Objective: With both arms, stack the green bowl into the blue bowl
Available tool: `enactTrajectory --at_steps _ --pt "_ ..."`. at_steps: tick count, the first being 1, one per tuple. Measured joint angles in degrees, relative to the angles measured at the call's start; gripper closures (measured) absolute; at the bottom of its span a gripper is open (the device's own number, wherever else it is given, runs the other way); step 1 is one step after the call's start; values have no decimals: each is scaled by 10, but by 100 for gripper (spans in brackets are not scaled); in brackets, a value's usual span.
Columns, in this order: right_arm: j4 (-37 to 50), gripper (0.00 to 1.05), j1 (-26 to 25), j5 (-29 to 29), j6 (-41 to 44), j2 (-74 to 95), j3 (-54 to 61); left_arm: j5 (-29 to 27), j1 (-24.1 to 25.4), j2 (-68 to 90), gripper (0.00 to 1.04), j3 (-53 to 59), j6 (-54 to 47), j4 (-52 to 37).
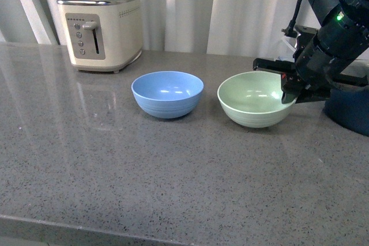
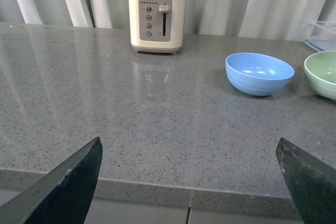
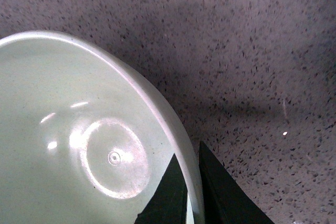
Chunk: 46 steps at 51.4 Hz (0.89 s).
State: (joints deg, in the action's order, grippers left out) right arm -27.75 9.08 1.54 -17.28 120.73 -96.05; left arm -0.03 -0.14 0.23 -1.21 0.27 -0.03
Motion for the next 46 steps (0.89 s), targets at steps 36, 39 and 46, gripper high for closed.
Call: enactTrajectory --at_steps 36,39,46 --pt "-58 103 83 -55 25 3 -172 0 0 0 7 0 0 0" --pt "-59 103 90 -59 25 12 -183 0 0 0 7 0 0 0" --pt "-63 103 103 -67 25 37 -198 0 0 0 7 0 0 0"
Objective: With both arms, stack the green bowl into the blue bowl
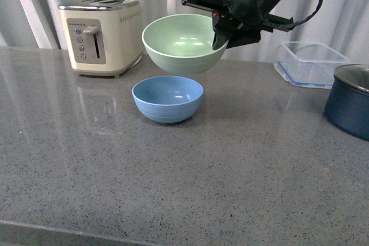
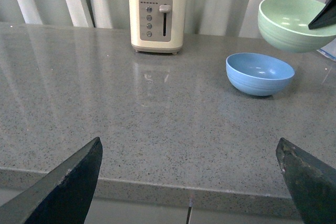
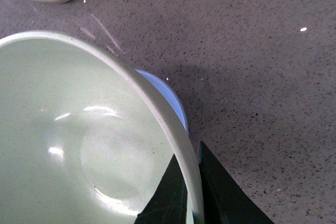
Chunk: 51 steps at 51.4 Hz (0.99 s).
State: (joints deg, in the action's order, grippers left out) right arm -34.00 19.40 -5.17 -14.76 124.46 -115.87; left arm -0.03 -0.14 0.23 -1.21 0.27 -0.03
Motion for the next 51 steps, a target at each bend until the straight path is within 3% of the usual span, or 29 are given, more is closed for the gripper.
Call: enactTrajectory --at_steps 51 --pt "-21 103 17 -40 8 131 -116 0 0 0 7 0 0 0"
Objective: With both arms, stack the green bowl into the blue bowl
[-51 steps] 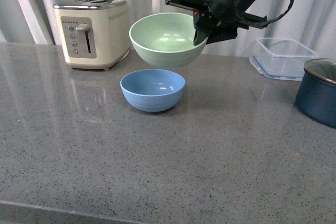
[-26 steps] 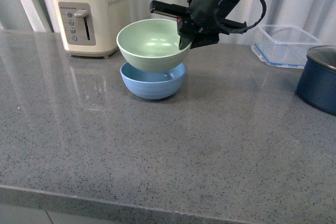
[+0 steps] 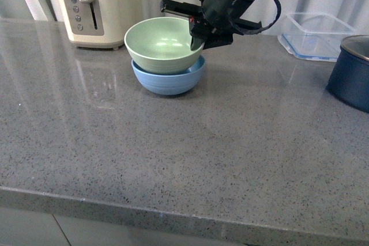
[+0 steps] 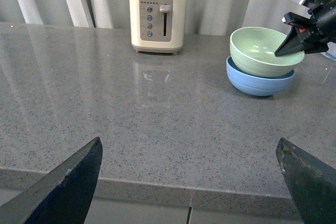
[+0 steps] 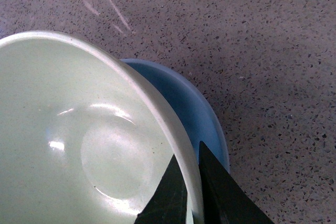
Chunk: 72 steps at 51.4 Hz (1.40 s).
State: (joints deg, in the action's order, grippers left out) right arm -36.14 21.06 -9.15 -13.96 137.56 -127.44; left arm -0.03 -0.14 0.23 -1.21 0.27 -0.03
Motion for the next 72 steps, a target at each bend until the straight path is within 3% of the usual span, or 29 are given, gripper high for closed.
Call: enactTrajectory --at_steps 6,14,28,37,51,62,72 --pt "1 89 1 -3 0 3 0 0 0 0 7 0 0 0" --pt "15 56 0 -9 -8 3 3 0 0 0 7 0 0 0" --pt "60 8 -11 -18 -13 -68 99 0 0 0 7 0 0 0" --pt "109 10 -37 -17 -10 -180 215 0 0 0 7 0 0 0" --pt "179 10 -119 4 22 -397 475 0 0 0 7 0 0 0" --pt "221 10 -205 70 94 -621 747 0 0 0 7 0 0 0" --pt "230 10 -209 71 117 -645 777 0 0 0 7 0 0 0"
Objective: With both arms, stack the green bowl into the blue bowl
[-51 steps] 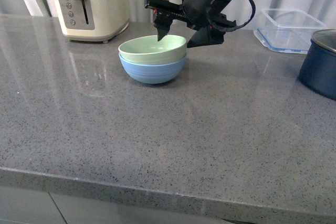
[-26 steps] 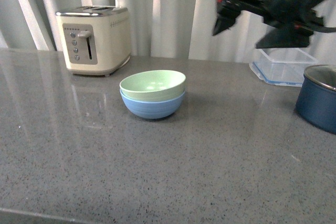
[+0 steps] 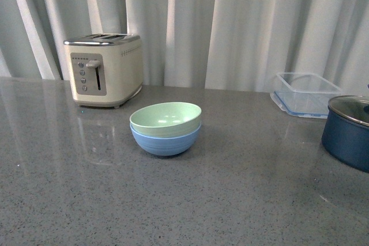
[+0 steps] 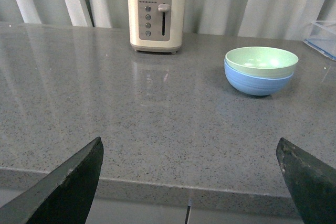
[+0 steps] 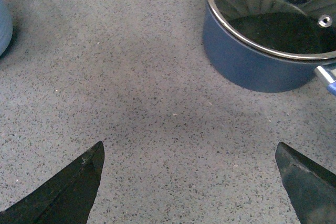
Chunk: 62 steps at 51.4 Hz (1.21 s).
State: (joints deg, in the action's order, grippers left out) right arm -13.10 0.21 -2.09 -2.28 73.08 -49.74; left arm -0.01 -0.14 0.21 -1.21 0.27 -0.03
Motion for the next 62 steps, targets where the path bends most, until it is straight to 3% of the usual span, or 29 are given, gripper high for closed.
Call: enactTrajectory --at_steps 2,3,8,14,22,28,58,62 --pt "99 16 0 11 6 -7 40 0 0 0 7 0 0 0" --pt "194 21 0 16 9 -13 79 0 0 0 7 0 0 0" --pt "417 37 0 20 15 -39 186 -2 0 0 7 0 0 0" --pt "534 55 -1 21 18 -77 254 -1 0 0 7 0 0 0" --pt "554 78 -2 22 20 -119 310 -1 0 0 7 0 0 0" --pt "555 104 -2 22 23 -166 363 -1 0 0 7 0 0 0" --pt "447 104 -2 22 22 -383 470 -1 0 0 7 0 0 0" --pt "465 104 -2 22 22 -388 486 -1 0 0 7 0 0 0"
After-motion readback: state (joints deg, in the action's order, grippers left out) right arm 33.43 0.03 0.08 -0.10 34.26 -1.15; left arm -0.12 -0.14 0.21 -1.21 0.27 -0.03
